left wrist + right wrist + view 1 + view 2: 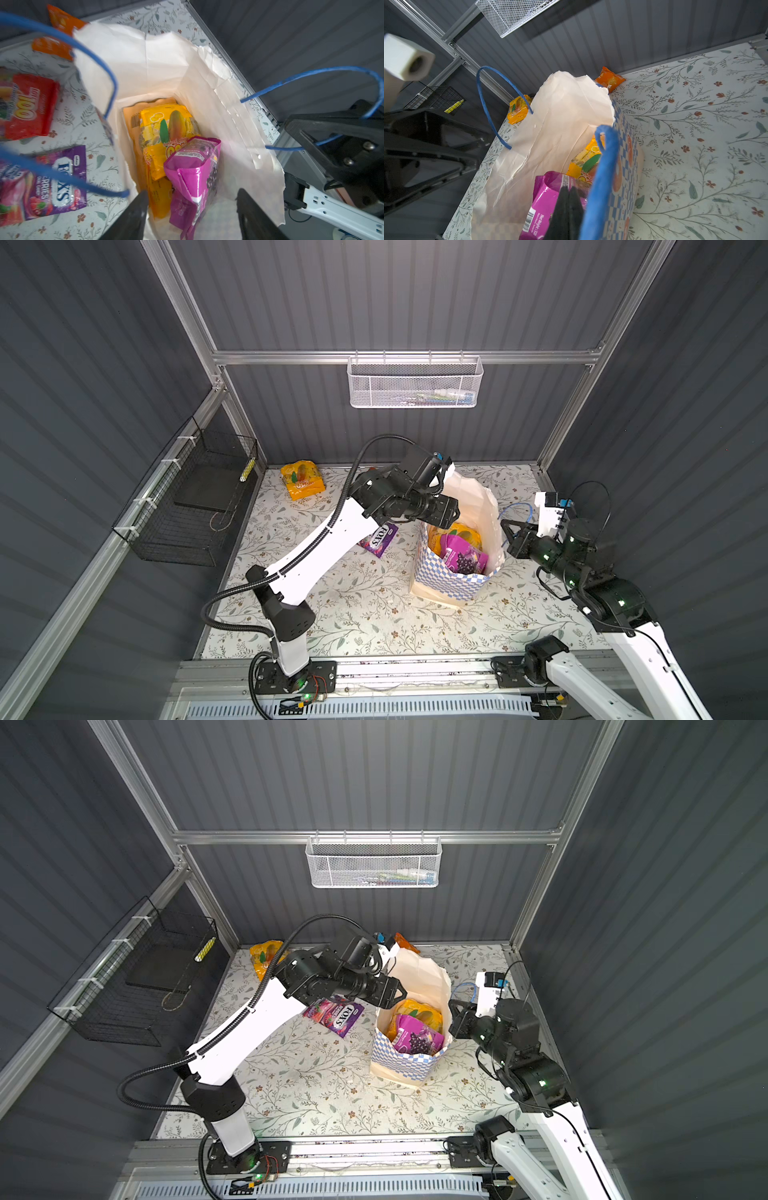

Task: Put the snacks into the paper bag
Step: 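Withdraw the left gripper and move it to the yellow Lot100 mango bag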

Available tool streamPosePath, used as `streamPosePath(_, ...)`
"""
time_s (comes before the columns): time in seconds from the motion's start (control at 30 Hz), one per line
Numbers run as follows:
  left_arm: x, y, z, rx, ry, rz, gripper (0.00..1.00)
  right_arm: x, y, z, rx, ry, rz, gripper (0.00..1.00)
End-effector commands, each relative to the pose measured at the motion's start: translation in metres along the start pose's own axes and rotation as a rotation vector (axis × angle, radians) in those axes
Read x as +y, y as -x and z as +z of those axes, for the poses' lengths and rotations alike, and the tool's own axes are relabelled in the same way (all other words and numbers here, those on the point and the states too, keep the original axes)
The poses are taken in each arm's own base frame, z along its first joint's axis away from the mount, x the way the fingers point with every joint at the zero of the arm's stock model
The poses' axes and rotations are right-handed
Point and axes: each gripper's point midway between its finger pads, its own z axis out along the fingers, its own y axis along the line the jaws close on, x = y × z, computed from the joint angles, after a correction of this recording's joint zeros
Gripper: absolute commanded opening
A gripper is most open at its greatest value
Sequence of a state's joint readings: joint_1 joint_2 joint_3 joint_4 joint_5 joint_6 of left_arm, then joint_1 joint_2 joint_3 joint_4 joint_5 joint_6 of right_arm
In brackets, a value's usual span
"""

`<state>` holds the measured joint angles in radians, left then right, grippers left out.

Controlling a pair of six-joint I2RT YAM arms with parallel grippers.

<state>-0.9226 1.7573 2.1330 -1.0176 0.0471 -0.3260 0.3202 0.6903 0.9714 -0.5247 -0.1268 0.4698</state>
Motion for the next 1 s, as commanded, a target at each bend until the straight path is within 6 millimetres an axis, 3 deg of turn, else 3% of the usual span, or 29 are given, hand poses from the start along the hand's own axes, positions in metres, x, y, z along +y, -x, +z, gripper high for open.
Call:
streamPosePath(0.0, 0.006, 0.027, -0.051, -0.188, 0.061, -0.014, 0.88, 0.002, 0.009, -0.001, -0.044, 0.007, -0.012, 0.00)
streamPosePath(0.03, 0.009, 0.029, -0.061, -0.225, 0.073, -0.021, 0.98, 0.002, 0.009, -0.001, -0.042, 0.010, -0.012, 0.00)
streamPosePath(0.2, 0.040, 0.026, -0.120, -0.429, 0.197, -0.103, 1.00, 0.002, 0.008, -0.001, -0.043, 0.010, -0.011, 0.00)
streamPosePath(0.3, 0.073, 0.007, -0.150, -0.520, 0.332, -0.189, 1.00, 0.001, 0.007, 0.000, -0.040, 0.010, -0.009, 0.00)
streamPosePath(0.4, 0.100, -0.018, -0.162, -0.546, 0.445, -0.239, 1.00, 0.001, 0.006, 0.001, -0.036, 0.011, -0.008, 0.00)
streamPosePath(0.57, 0.141, -0.052, -0.148, -0.488, 0.610, -0.282, 1.00, 0.001, 0.006, 0.002, -0.036, 0.011, -0.006, 0.00)
streamPosePath(0.63, 0.171, -0.067, -0.125, -0.414, 0.642, -0.338, 1.00, 0.001, 0.005, 0.002, -0.034, 0.012, -0.004, 0.00)
streamPosePath(0.83, 0.250, -0.072, -0.068, -0.306, 0.611, -0.531, 1.00, -0.002, 0.003, 0.005, -0.027, 0.002, -0.004, 0.00)
streamPosePath(0.97, 0.322, -0.081, -0.037, -0.244, 0.687, -0.656, 1.00, -0.005, 0.004, 0.005, -0.034, -0.016, -0.007, 0.00)
